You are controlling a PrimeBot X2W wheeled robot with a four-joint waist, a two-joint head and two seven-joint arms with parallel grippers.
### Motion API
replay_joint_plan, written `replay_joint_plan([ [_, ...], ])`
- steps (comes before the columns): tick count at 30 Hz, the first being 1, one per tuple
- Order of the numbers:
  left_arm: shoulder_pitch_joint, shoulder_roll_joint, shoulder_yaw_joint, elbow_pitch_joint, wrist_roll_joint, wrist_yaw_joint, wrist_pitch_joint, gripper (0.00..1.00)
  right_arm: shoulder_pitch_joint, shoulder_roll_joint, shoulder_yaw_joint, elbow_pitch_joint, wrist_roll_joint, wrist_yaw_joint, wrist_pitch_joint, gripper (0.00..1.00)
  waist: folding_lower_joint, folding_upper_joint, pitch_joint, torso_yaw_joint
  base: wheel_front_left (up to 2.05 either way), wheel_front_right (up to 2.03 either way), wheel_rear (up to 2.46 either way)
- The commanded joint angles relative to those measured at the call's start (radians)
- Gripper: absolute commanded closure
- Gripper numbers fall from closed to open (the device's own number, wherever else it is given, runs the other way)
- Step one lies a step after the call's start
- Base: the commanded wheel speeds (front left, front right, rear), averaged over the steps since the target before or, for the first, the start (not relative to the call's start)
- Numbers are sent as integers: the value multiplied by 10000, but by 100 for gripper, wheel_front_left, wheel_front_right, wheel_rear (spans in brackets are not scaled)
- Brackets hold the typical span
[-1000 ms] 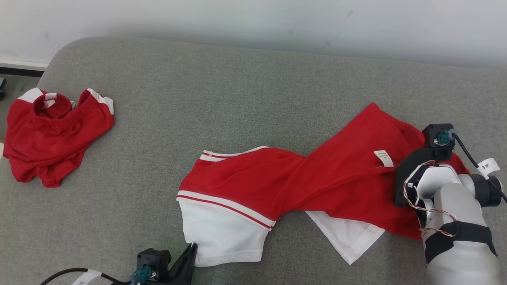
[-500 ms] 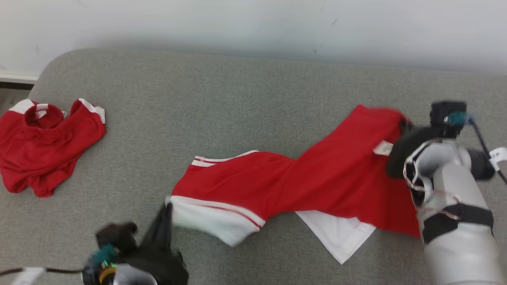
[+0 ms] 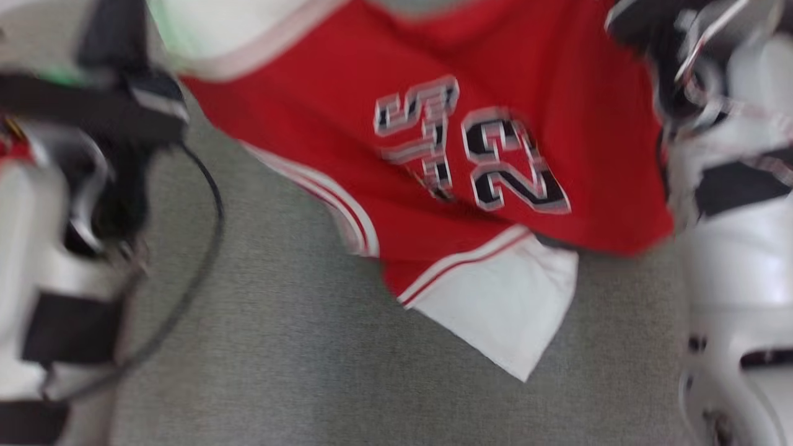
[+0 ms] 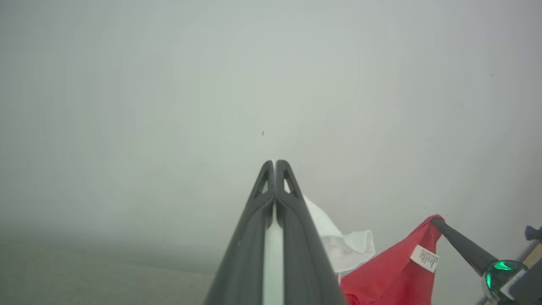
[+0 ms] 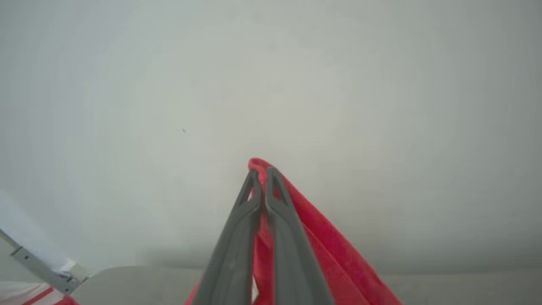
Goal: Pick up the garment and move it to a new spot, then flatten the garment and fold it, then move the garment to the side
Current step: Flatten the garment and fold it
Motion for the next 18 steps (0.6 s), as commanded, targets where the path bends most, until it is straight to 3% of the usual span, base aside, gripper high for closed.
replay_joint_plan([
  [1,-938,389,79,479,177,-67,142,100,-871,-35,-294,165,-185,-22,-542,100,-2,-2,1418,-857,0,0,0],
  [11,-5632,639,832,1659,545,-56,-1167,100,-4577,72,-1466,2039,-631,-23,-3730,100,-2,-2,2043,-1485,0,0,0],
  [18,-6897,251,1078,1414,70,-396,-2110,100,-5369,88,-1884,1733,-1639,-23,-4140,100,-2,-2,2123,-1430,0,0,0],
])
